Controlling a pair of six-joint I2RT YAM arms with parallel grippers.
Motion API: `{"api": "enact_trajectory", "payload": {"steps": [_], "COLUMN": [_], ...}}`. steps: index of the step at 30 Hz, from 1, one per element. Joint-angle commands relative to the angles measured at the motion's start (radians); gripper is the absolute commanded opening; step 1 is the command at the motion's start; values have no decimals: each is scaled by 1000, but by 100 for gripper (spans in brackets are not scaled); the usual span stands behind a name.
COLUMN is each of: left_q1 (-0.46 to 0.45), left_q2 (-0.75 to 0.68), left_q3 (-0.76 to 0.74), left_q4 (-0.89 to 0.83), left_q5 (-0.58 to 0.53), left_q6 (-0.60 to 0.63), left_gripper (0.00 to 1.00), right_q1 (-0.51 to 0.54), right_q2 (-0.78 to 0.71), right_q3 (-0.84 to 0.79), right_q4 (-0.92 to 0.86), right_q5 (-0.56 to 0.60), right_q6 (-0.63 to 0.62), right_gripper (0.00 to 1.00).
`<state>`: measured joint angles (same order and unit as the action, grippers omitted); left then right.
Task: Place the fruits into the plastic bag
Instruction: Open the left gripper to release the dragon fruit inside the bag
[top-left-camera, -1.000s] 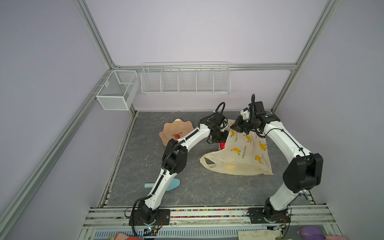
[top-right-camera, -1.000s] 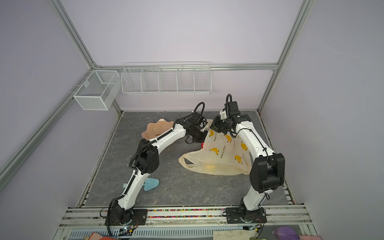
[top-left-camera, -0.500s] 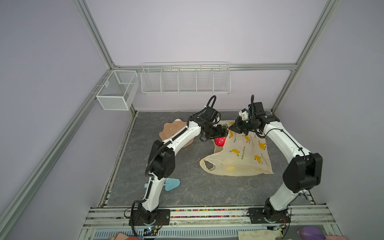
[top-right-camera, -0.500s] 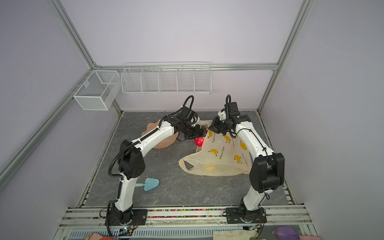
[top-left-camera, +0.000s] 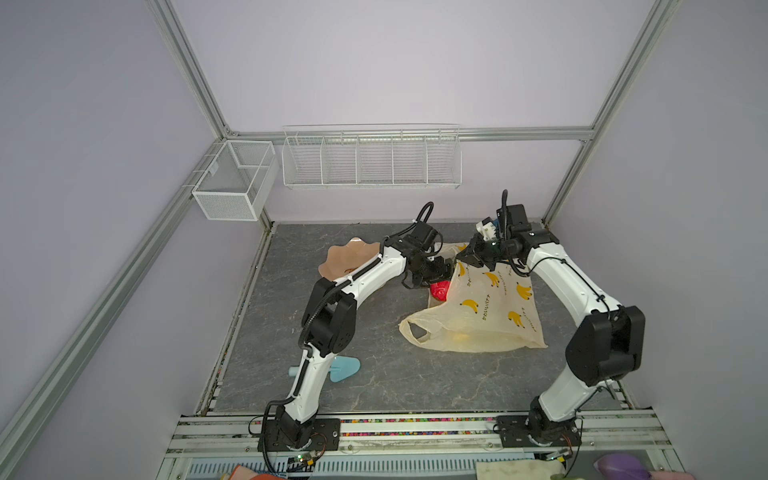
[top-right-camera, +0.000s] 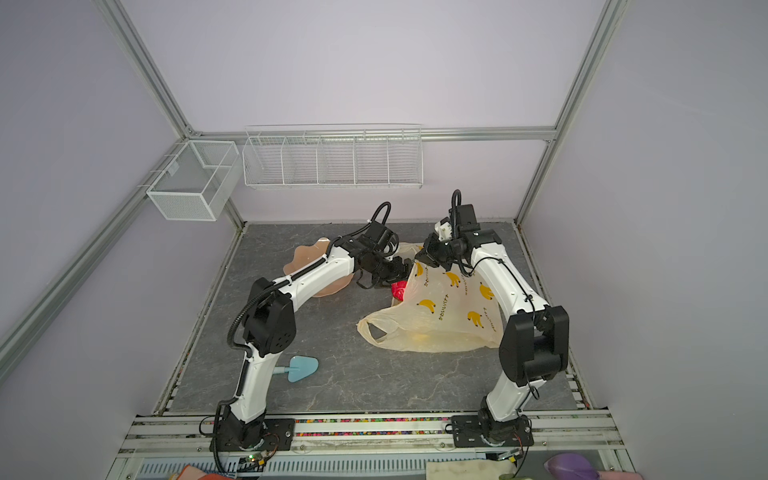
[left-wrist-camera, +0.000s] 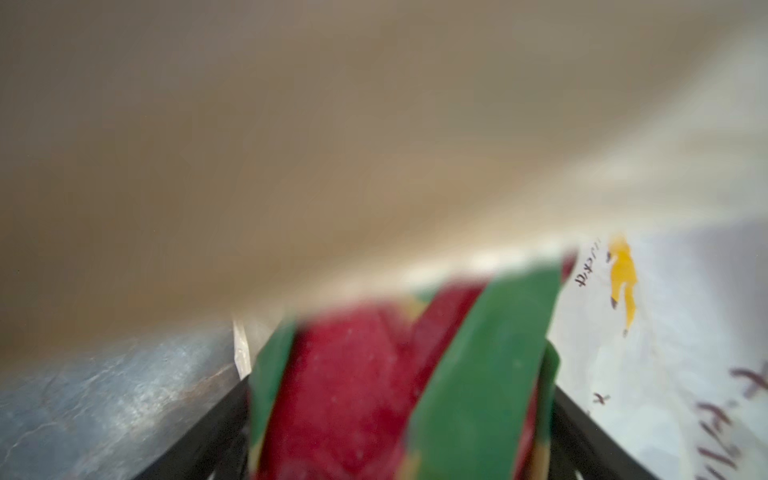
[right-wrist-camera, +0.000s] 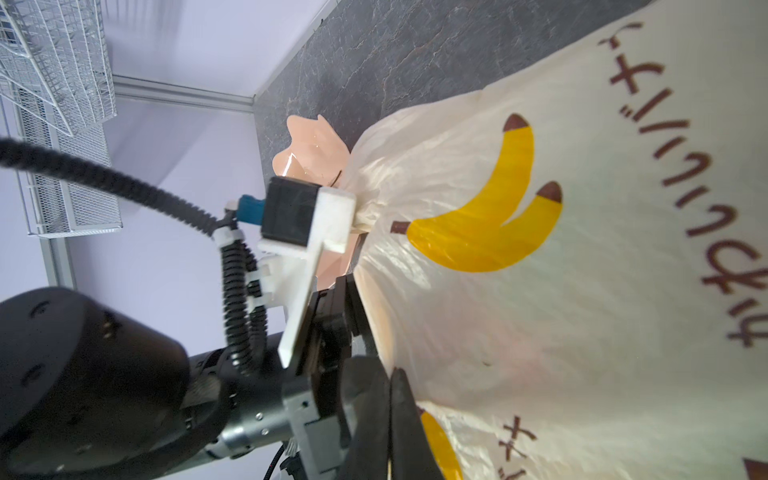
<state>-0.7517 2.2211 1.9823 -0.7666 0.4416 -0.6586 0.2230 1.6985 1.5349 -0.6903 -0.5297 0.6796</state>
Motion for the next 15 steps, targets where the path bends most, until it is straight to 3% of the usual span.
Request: {"api": "enact_trajectory", "payload": {"steps": [1, 6, 8, 11, 15], "left_q1": [-27, -38, -42, -50, -54], "left_q2": [47, 112, 142, 177, 179], "left_q3": [84, 124, 167, 223, 243], "left_q4": [51, 118, 90, 47, 11], "left_q5": [8, 1, -24, -49, -64], "left_q6": [-21, -95, -104, -110, -126], "left_gripper": [28, 33, 45, 72, 85], "right_q1": [-2, -5, -7, -7, -11], "right_q2": [9, 12, 12, 8, 5], "right_q3": [-8, -16, -23, -35, -39], "right_q4": [15, 32, 45, 64, 64], "right_q5": [-29, -40, -46, -51, -50], "right_q6": [-16, -4, 6, 16, 14], "right_gripper": [7, 7, 7, 7, 7]}}
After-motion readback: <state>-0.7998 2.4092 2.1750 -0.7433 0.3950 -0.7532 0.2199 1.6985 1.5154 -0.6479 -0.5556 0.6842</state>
